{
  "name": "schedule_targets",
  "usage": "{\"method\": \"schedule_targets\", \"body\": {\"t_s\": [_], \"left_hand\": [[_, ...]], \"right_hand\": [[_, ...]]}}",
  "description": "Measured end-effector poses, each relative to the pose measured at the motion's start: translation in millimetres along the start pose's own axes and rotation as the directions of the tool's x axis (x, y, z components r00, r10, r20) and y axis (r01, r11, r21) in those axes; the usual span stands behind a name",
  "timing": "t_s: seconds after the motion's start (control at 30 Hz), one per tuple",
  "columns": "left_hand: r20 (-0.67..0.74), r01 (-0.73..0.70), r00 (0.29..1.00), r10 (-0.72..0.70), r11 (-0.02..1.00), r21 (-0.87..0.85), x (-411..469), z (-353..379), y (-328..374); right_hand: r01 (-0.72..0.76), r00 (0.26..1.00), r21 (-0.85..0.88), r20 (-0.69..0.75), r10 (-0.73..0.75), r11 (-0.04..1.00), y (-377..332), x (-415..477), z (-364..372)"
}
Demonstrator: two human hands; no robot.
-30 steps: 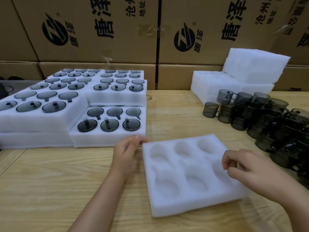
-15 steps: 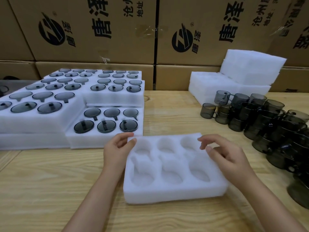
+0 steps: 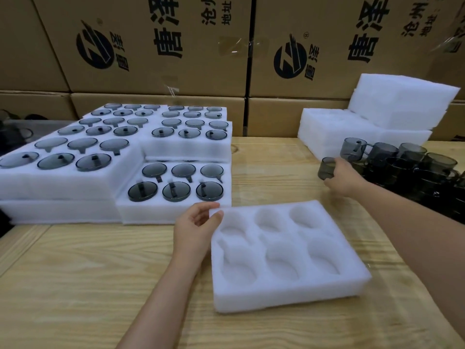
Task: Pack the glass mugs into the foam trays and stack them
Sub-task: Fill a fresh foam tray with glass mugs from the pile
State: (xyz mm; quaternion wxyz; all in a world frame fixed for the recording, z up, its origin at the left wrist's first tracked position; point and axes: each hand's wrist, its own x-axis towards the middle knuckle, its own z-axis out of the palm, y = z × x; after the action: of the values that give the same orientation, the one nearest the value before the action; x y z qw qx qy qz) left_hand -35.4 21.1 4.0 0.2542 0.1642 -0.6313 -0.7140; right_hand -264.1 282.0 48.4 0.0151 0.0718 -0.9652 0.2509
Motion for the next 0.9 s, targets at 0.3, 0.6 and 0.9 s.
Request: {"method": "schedule_targets", "body": {"t_s": [0.3, 0.6, 0.9], "left_hand": [[0.012, -0.030, 0.999, 0.030, 0.999, 0.023, 2.2, -1.6, -4.7], [0.066, -0.064, 0.996, 0.062, 0.998, 0.018, -0.4, -1.3, -1.5], [0.095, -0.440, 0.898, 0.431, 0.890, 0.121, -14.8, -1.6, 4.4]], "right_hand": [[-0.022, 0.993, -0.451, -0.110, -0.031, 0.892, -25.9, -12.0, 4.8], [-0.001, 0.983, -0.136, -0.180, -0.024, 0.991, -70.8, -61.8, 1.1], [0.407, 0.912, 0.263, -0.061, -0.406, 0.875, -160.8, -165.4, -2.2]]}}
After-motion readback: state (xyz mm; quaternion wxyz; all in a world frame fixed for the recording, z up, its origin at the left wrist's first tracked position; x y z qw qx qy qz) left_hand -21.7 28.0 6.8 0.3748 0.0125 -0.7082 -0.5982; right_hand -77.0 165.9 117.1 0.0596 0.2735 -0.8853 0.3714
